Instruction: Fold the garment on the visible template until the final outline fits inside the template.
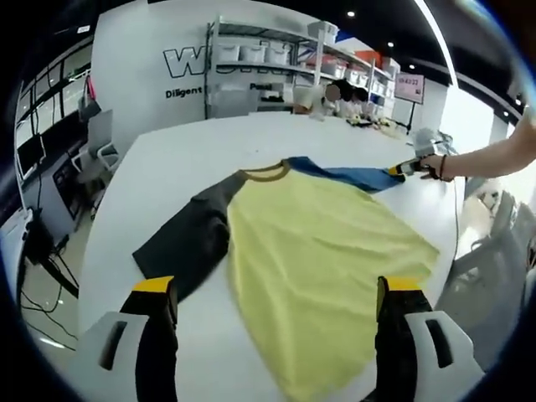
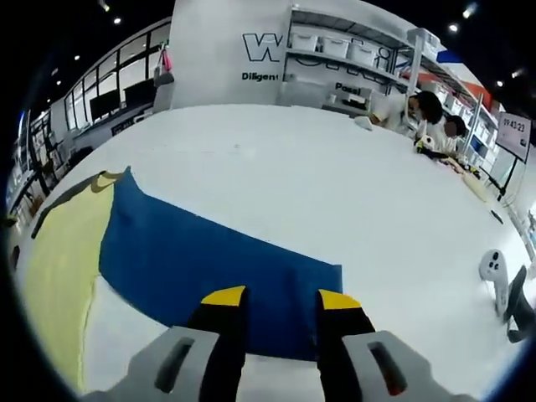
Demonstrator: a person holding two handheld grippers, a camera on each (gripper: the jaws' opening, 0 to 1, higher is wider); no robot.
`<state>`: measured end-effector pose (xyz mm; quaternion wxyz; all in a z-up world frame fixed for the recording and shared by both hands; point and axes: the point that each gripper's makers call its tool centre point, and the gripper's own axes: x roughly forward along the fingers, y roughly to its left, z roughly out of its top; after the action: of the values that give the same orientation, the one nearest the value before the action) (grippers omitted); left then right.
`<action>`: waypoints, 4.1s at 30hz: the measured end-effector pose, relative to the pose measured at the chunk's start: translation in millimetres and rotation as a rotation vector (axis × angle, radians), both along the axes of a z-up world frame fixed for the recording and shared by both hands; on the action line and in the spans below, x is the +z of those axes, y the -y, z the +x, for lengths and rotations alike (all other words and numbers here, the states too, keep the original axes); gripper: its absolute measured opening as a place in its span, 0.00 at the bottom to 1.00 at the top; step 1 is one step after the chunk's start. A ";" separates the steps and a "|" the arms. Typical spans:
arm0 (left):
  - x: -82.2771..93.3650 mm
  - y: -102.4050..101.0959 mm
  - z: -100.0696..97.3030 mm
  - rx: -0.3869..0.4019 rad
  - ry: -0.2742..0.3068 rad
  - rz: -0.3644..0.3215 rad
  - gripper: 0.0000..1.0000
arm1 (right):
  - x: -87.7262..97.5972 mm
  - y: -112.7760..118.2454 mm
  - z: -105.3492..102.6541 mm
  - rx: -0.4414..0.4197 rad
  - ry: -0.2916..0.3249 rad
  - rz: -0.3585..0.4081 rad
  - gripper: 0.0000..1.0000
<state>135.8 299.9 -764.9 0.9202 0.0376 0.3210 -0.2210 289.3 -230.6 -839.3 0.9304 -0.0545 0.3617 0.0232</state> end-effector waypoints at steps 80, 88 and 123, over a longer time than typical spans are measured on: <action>16.4 12.6 -15.9 -0.134 -0.002 0.013 0.93 | 120.3 -136.2 30.1 0.015 0.069 0.245 0.00; 14.8 13.9 -21.5 -0.151 -0.015 0.007 0.98 | 139.0 -187.7 34.9 0.130 0.092 0.268 0.00; 1.1 18.7 -36.8 -0.205 -0.076 0.010 0.99 | 131.9 -393.9 44.7 0.398 -0.003 0.379 0.00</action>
<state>99.0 281.2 -763.8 0.8796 0.0663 0.3513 -0.3139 334.0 163.3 -707.4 0.9007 0.0506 0.3343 0.2729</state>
